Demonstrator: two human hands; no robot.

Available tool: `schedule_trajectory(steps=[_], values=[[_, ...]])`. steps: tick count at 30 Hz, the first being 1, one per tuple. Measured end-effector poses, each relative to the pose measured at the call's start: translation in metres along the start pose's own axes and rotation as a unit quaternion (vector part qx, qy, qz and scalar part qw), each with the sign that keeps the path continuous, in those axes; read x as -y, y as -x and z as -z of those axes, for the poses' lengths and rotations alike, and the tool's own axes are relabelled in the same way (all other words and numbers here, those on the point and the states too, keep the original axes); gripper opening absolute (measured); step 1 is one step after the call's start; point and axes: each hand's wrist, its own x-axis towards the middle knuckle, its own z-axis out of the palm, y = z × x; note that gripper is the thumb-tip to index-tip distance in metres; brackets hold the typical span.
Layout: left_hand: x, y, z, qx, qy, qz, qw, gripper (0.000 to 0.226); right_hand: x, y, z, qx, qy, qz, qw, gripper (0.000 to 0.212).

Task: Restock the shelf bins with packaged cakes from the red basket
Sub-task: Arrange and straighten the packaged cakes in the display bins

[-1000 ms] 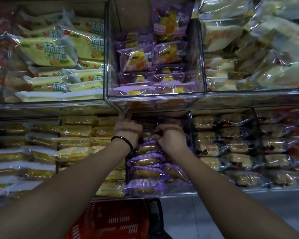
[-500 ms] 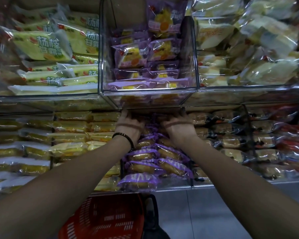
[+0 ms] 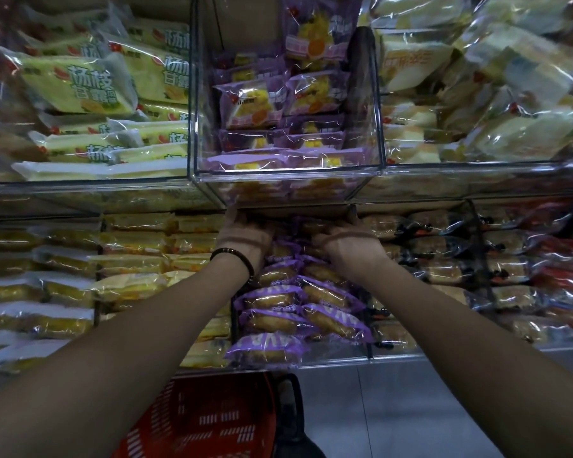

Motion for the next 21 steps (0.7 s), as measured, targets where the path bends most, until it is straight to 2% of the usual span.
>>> schedule_trajectory(steps=[2, 4, 6, 8, 12, 21], values=[[0.004, 0.005, 0.002, 0.003, 0.038, 0.007, 0.999, 0.066, 0.002, 0.009, 0.003, -0.019, -0.093, -0.032, 0.995, 0.041], [0.008, 0.017, 0.008, -0.022, 0.056, 0.003, 0.998, 0.071, 0.009, 0.015, 0.004, -0.076, -0.145, -0.062, 0.985, 0.037], [0.01, 0.03, 0.01, -0.059, 0.061, -0.017, 0.996, 0.056, 0.024, 0.017, 0.006, -0.096, -0.191, -0.086, 0.973, 0.03], [0.01, 0.042, 0.007, -0.035, 0.043, -0.032, 0.998, 0.043, 0.04, 0.015, 0.008, -0.079, -0.217, -0.08, 0.97, 0.03], [0.008, 0.051, 0.002, 0.048, -0.005, -0.036, 0.998, 0.038, 0.063, 0.011, 0.01, -0.026, -0.203, -0.081, 0.975, 0.039], [-0.002, 0.056, -0.013, 0.019, -0.02, 0.008, 1.0, 0.019, 0.074, 0.008, 0.006, -0.019, -0.135, -0.137, 0.981, 0.029]])
